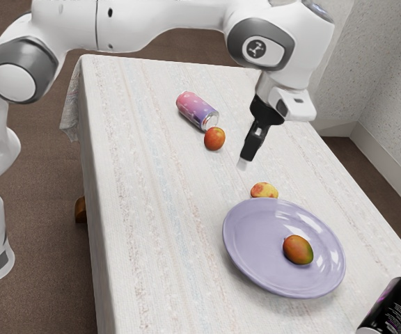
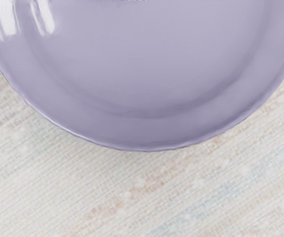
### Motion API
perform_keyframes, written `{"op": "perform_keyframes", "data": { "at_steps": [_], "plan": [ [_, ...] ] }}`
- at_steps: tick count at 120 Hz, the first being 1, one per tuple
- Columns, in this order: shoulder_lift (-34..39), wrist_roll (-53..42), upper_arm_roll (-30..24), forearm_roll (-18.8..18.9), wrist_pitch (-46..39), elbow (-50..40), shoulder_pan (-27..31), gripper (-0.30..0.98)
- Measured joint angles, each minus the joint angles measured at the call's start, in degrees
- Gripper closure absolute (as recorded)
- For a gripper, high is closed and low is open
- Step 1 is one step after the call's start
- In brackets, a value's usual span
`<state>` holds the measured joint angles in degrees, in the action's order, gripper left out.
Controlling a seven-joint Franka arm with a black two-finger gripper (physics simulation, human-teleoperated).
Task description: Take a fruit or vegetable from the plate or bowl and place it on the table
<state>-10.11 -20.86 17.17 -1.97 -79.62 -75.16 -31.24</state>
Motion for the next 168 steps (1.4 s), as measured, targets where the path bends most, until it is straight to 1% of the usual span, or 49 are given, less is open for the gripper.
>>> {"op": "perform_keyframes", "data": {
  "at_steps": [9, 18, 25, 30, 35, 39, 45, 51, 64, 74, 85, 97, 112, 120, 136, 146, 168],
  "plan": [
    [-1.0, -2.8, -0.4, -0.3, -0.3, -0.2, -1.1, 0.0],
    [-1.8, -5.3, -0.8, -1.8, -0.7, 0.0, -2.3, 0.0],
    [-4.7, -7.1, -2.1, -2.5, -1.4, 3.3, -2.6, 0.0],
    [-8.6, -8.4, -6.3, -2.9, -1.7, 7.2, 0.3, 0.0],
    [-12.3, -9.8, -13.1, -3.0, -2.0, 12.0, 6.0, 0.0],
    [-14.5, -10.8, -16.8, -2.9, -2.1, 14.3, 9.1, 0.0],
    [-16.4, -12.3, -19.9, -2.8, -2.3, 16.0, 11.8, 0.0],
    [-17.4, -13.7, -21.4, -2.7, -2.5, 16.6, 13.0, 0.0],
    [-18.1, -16.4, -22.5, -2.8, -2.0, 16.8, 13.0, 0.0],
    [-17.8, -18.0, -22.5, -2.8, -1.4, 16.1, 11.6, 0.0],
    [-17.3, -19.4, -19.1, -2.8, -0.9, 14.3, 8.0, 0.0],
    [-17.3, -20.6, -18.0, -3.0, -0.6, 13.6, 7.5, 0.0],
    [-17.4, -22.0, -17.8, -3.1, -0.4, 13.8, 8.8, 0.0],
    [-18.6, -22.7, -18.0, -3.1, -0.4, 14.4, 10.8, 0.0],
    [-24.1, -24.1, -21.9, -3.0, -0.7, 20.4, 14.9, 0.0],
    [-25.9, -24.8, -23.5, -3.0, -1.6, 22.0, 15.3, 0.0],
    [-26.2, -26.1, -24.0, -3.0, -3.3, 22.3, 14.7, 0.0]
  ]
}}
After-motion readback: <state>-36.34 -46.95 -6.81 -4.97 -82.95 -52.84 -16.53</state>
